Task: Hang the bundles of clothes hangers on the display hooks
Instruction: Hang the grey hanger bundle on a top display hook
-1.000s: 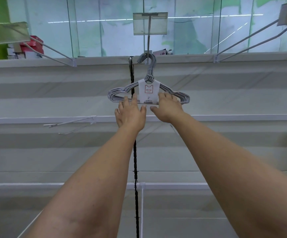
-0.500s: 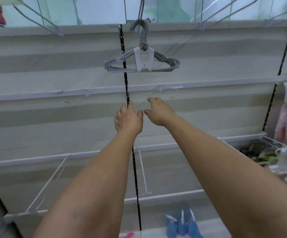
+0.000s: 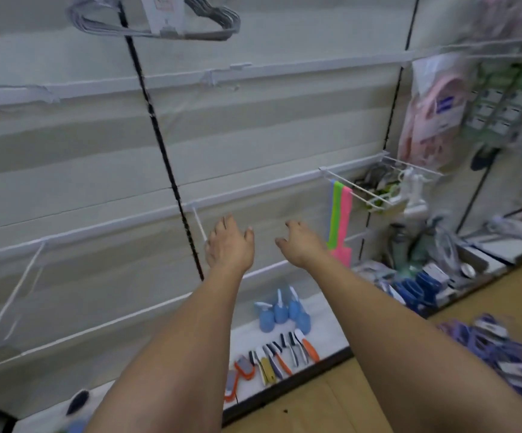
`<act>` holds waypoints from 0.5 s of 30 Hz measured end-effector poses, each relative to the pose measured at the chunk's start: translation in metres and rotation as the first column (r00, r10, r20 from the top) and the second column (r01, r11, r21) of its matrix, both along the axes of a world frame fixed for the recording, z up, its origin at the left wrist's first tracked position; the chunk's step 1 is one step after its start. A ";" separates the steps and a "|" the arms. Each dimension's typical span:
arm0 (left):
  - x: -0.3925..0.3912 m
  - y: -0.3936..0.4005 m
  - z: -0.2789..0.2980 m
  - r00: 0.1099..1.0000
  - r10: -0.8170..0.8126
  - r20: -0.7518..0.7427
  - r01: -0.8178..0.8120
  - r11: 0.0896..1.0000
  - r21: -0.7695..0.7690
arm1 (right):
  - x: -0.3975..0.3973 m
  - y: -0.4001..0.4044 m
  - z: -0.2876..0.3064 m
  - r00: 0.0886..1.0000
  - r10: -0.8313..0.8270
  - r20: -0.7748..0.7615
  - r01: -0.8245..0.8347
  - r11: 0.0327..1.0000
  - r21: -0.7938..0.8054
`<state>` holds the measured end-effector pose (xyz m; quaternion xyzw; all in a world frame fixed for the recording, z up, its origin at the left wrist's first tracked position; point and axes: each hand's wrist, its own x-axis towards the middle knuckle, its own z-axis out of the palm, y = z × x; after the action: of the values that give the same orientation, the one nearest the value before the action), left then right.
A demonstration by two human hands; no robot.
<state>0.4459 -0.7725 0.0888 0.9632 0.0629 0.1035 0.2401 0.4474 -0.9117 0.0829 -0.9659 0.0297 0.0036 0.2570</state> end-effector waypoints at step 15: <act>-0.050 -0.235 -0.111 0.868 -0.433 -0.243 0.451 0.892 0.020 | -0.118 -0.234 -0.103 0.868 -0.440 -0.232 0.443 0.896 -0.041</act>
<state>0.3963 -1.0079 -0.0222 0.9657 -0.1358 -0.0650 0.2114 0.3291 -1.1458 -0.0202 -0.9245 0.2797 0.0593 0.2522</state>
